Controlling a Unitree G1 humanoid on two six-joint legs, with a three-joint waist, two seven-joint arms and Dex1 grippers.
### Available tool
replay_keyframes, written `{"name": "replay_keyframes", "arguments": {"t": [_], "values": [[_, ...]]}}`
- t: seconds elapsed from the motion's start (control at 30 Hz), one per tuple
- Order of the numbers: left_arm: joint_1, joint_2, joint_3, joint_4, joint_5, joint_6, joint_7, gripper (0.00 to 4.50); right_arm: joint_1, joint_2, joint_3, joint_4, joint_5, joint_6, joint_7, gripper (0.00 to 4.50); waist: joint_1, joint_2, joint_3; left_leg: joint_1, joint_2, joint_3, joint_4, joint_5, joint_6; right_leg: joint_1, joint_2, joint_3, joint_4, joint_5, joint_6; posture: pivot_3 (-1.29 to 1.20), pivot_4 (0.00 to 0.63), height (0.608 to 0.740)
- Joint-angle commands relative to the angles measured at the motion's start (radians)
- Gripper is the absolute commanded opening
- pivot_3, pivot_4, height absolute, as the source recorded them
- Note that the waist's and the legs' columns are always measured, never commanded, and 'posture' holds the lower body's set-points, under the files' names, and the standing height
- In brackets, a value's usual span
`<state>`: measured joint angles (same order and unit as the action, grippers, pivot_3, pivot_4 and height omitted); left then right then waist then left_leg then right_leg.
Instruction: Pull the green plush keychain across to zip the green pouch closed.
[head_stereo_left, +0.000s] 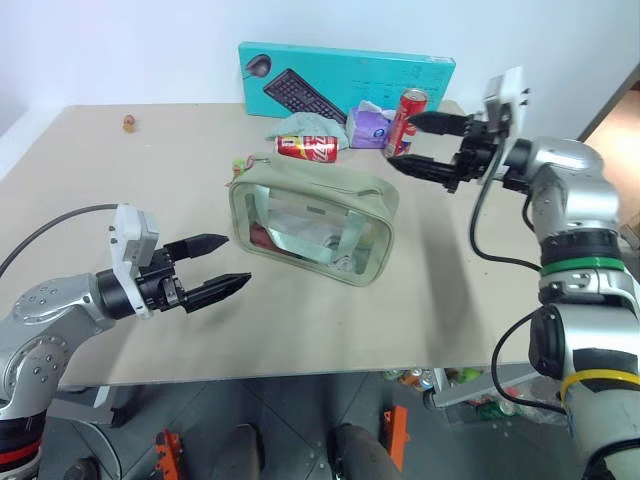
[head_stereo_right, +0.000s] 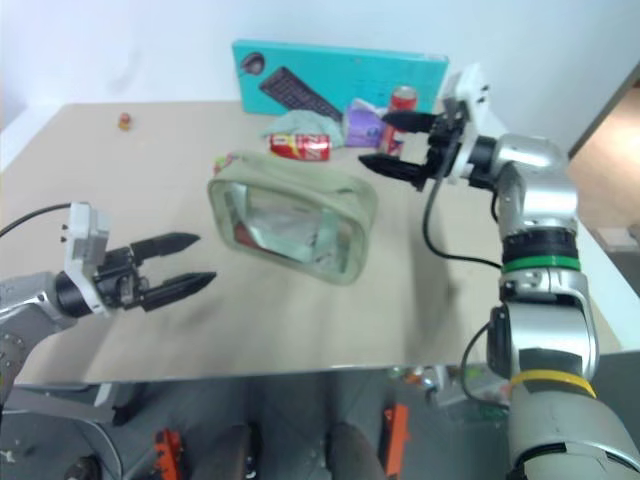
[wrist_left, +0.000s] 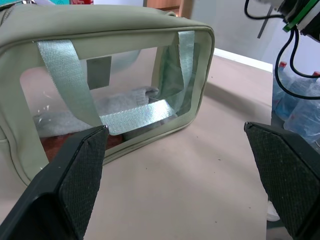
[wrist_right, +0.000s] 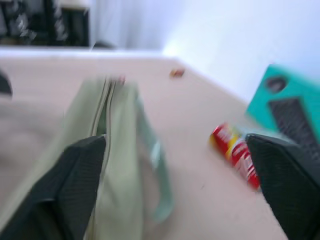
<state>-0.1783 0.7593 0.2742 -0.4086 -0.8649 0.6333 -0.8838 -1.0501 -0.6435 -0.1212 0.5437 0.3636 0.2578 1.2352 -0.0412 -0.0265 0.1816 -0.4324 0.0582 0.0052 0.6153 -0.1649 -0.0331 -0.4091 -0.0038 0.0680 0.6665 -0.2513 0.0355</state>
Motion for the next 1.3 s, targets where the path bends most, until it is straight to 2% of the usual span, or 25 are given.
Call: {"name": "replay_keyframes", "arguments": {"t": [0.03, 0.13, 0.23, 0.33, 0.5, 0.77, 1.1, 1.2, 1.3], "values": [[-0.024, 0.003, 0.008, -0.005, -0.006, -0.016, -0.017, 4.50, 0.110, -0.029, -0.060, -0.279, 0.090, 0.146, -0.080, 4.48, 0.002, 0.000, 0.000, 0.000, 0.000, 0.000, 0.000, 0.000, 0.000, 0.000, 0.000, 0.000, 0.000, 0.000, 0.000, 0.00, 0.150, 0.740], [-0.032, 0.006, 0.003, 0.000, -0.006, -0.013, -0.029, 4.50, 0.225, -0.023, -0.083, -0.485, 0.143, 0.242, -0.166, 4.48, 0.002, 0.000, 0.000, -0.001, 0.000, 0.000, 0.000, 0.000, 0.000, 0.000, 0.000, 0.000, 0.000, 0.000, 0.000, 0.00, 0.150, 0.740], [-0.062, 0.010, -0.017, 0.023, 0.008, -0.015, -0.048, 4.50, 0.421, 0.017, -0.079, -0.750, 0.183, 0.335, -0.296, 4.48, 0.002, 0.000, 0.000, 0.000, 0.001, -0.001, 0.000, 0.000, 0.000, 0.000, 0.001, 0.000, 0.000, -0.002, 0.002, 0.00, 0.150, 0.740], [-0.078, 0.012, -0.029, 0.041, 0.017, -0.018, -0.066, 4.50, 0.504, 0.040, -0.072, -0.851, 0.185, 0.356, -0.372, 4.48, -0.001, 0.000, 0.000, 0.000, 0.001, -0.001, 0.000, 0.000, 0.000, 0.000, 0.001, -0.001, 0.001, -0.003, 0.004, 0.00, 0.150, 0.740], [-0.097, 0.008, -0.036, 0.058, 0.032, -0.018, -0.081, 4.50, 0.545, 0.032, -0.055, -0.895, 0.192, 0.370, -0.406, 4.48, -0.005, 0.000, 0.000, 0.002, 0.001, 0.003, 0.002, 0.000, -0.001, 0.000, 0.001, 0.003, 0.001, -0.001, 0.004, 0.00, 0.150, 0.740], [-0.114, -0.019, -0.044, 0.046, 0.032, -0.030, -0.082, 4.50, 0.602, 0.048, -0.010, -0.848, 0.139, 0.314, -0.433, 4.48, -0.004, -0.001, 0.000, 0.001, 0.001, 0.003, 0.002, 0.000, 0.000, 0.000, 0.001, 0.003, 0.001, -0.002, 0.005, 0.00, 0.150, 0.740], [-0.105, 0.009, -0.104, -0.027, 0.076, -0.081, -0.195, 4.50, 0.617, 0.073, 0.016, -0.815, 0.126, 0.293, -0.450, 4.48, -0.005, -0.001, 0.000, 0.001, 0.001, 0.003, 0.002, 0.000, 0.000, 0.000, 0.001, 0.003, 0.001, -0.002, 0.005, 0.00, 0.150, 0.740], [-0.112, 0.011, -0.120, -0.024, 0.090, -0.101, -0.222, 4.50, 0.612, 0.080, 0.018, -0.809, 0.128, 0.288, -0.453, 3.73, -0.005, -0.001, 0.000, 0.001, 0.001, 0.003, 0.002, 0.000, 0.000, 0.000, 0.001, 0.003, 0.001, -0.002, 0.005, 0.00, 0.150, 0.740], [-0.131, 0.013, -0.136, 0.004, 0.115, -0.114, -0.232, 4.50, 0.605, 0.094, 0.021, -0.794, 0.131, 0.277, -0.457, 2.69, -0.005, -0.001, 0.000, 0.001, 0.001, 0.003, 0.002, 0.000, 0.000, 0.000, 0.001, 0.003, 0.001, -0.002, 0.005, 0.00, 0.150, 0.740]]}}
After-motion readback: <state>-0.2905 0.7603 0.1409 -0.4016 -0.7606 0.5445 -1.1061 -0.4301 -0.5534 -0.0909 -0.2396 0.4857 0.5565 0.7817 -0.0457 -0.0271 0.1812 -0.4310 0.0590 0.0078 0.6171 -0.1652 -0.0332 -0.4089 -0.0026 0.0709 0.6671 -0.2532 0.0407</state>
